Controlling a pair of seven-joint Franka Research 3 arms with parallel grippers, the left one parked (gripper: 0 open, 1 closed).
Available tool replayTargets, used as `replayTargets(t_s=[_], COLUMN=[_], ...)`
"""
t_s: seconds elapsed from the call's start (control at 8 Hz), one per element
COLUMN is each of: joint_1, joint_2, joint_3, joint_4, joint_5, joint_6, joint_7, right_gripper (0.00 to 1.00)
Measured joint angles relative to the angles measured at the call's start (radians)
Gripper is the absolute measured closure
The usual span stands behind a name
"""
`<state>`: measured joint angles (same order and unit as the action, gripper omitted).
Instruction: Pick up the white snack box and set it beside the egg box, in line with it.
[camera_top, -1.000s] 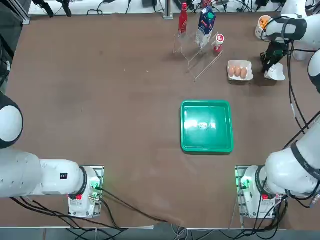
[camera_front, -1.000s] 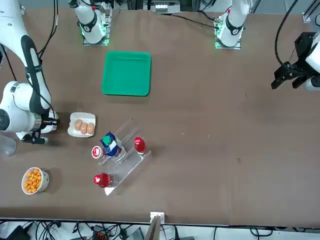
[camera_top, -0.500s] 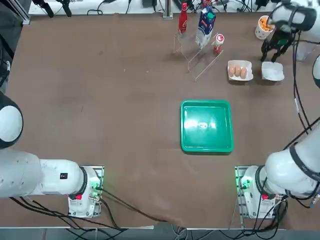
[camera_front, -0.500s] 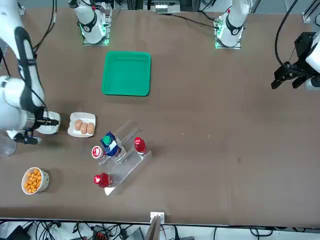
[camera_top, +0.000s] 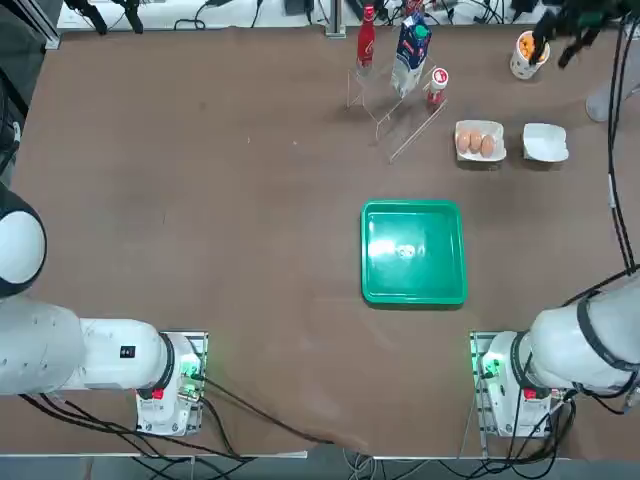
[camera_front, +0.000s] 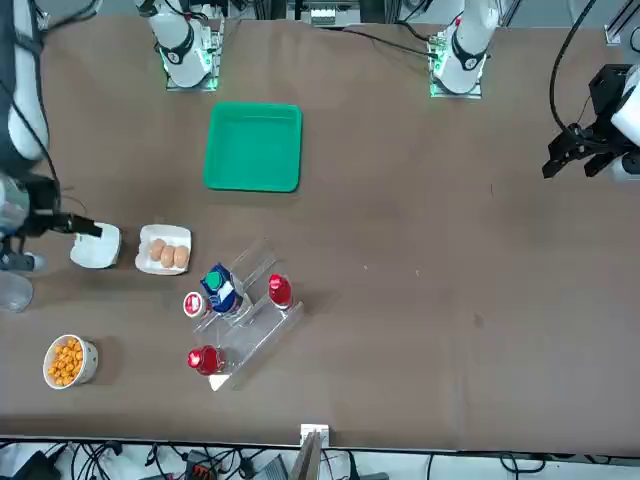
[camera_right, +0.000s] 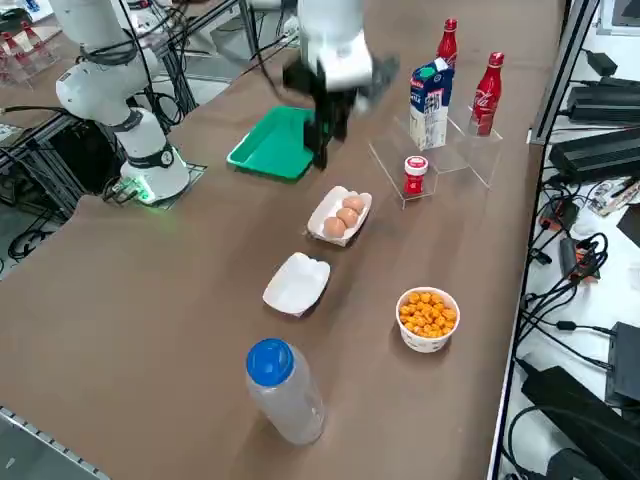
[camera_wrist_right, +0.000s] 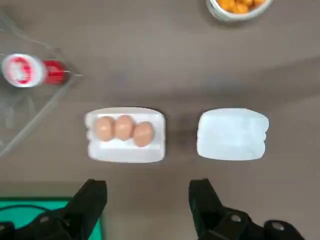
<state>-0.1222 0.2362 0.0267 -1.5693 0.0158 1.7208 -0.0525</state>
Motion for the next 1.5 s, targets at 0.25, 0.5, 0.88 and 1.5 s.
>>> replayTargets(t_s=[0.25, 0.5, 0.88, 1.5], joint_1=[0.049, 0.057, 0.066, 0.172], joint_2=[-0.064, -0.082, -0.145, -0.330], joint_3=[0.016, 0.016, 0.017, -0.115], joint_4=[0.107, 0.173, 0.059, -0.185], joint_5=[0.000, -0.003, -0.018, -0.028], joint_6=[-0.137, -0.230, -0.166, -0.068], joint_7=[0.001, 0.001, -0.011, -0.043], right_gripper=[0.00, 0.00, 0.00, 0.00])
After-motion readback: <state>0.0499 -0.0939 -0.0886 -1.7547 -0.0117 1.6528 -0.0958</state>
